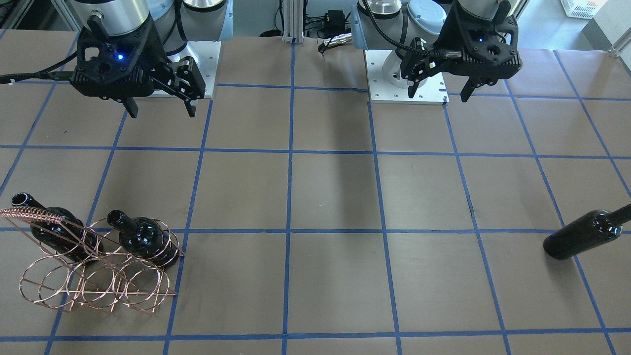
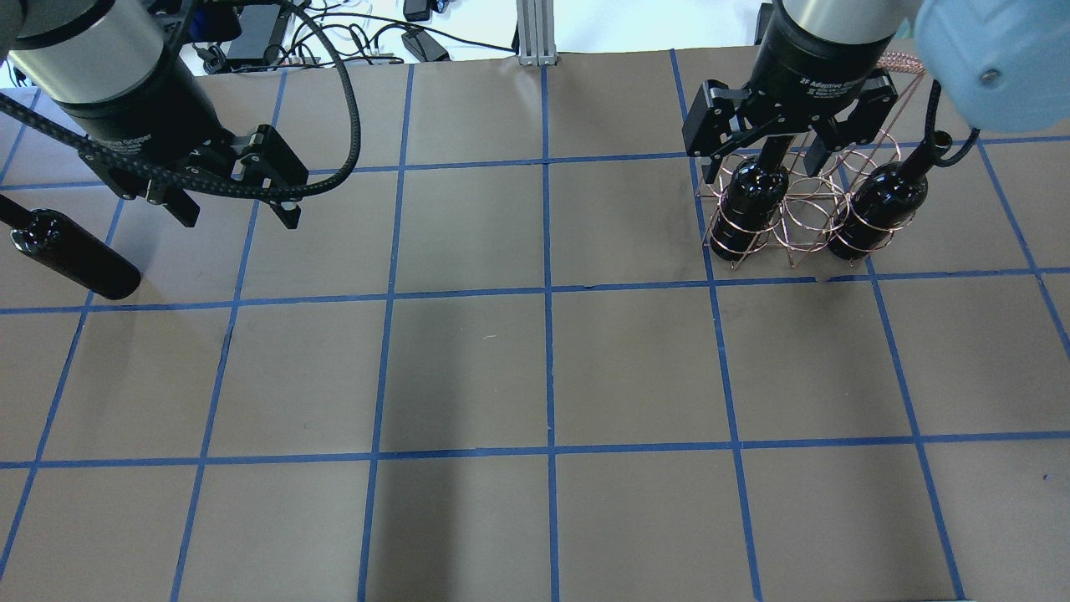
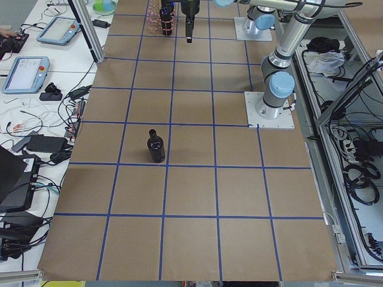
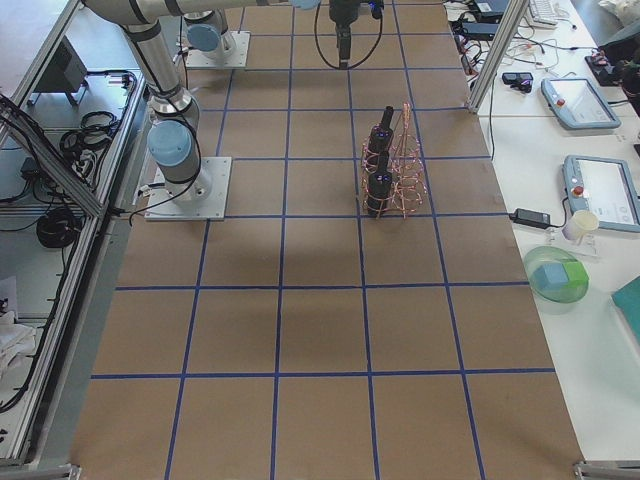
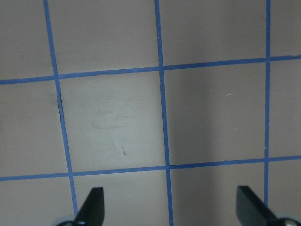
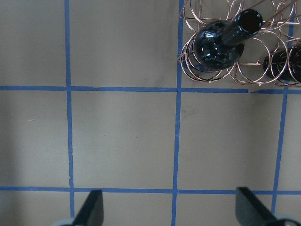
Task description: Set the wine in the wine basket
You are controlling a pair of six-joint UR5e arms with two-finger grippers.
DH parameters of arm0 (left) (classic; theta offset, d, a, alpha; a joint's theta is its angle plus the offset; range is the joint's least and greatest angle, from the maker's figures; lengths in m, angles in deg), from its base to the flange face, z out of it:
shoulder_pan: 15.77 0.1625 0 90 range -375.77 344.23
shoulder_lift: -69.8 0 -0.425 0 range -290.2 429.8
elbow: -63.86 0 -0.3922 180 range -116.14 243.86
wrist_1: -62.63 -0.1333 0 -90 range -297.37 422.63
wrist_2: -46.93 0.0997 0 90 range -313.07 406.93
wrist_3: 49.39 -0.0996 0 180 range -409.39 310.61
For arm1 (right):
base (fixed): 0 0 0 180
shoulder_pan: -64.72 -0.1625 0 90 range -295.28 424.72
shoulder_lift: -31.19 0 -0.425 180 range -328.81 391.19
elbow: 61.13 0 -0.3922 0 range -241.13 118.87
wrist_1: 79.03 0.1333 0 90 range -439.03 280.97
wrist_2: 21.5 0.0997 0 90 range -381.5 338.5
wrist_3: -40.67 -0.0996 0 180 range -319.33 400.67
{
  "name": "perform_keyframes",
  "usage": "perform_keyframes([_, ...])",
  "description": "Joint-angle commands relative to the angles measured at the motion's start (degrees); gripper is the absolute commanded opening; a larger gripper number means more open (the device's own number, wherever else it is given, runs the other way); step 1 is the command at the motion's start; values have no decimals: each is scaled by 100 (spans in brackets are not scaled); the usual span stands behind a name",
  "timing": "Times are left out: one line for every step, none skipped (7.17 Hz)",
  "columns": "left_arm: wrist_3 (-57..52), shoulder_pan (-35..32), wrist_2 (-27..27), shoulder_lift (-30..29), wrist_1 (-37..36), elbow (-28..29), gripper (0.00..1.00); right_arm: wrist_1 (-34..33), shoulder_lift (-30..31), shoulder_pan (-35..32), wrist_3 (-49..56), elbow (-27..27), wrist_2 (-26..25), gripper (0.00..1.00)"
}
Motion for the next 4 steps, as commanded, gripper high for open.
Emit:
perform_keyframes([-31,0,-3,-4,-3,-33,100,-7,2,2,11,3,2,100])
perform_keyframes([-31,0,-3,-21,-3,-41,100,-7,2,2,19,3,2,100])
perform_keyframes([-92,9,-3,-13,5,-41,100,-7,2,-6,11,3,2,100])
perform_keyframes([-119,35,-3,-21,5,-41,100,-15,2,-6,2,55,10,100])
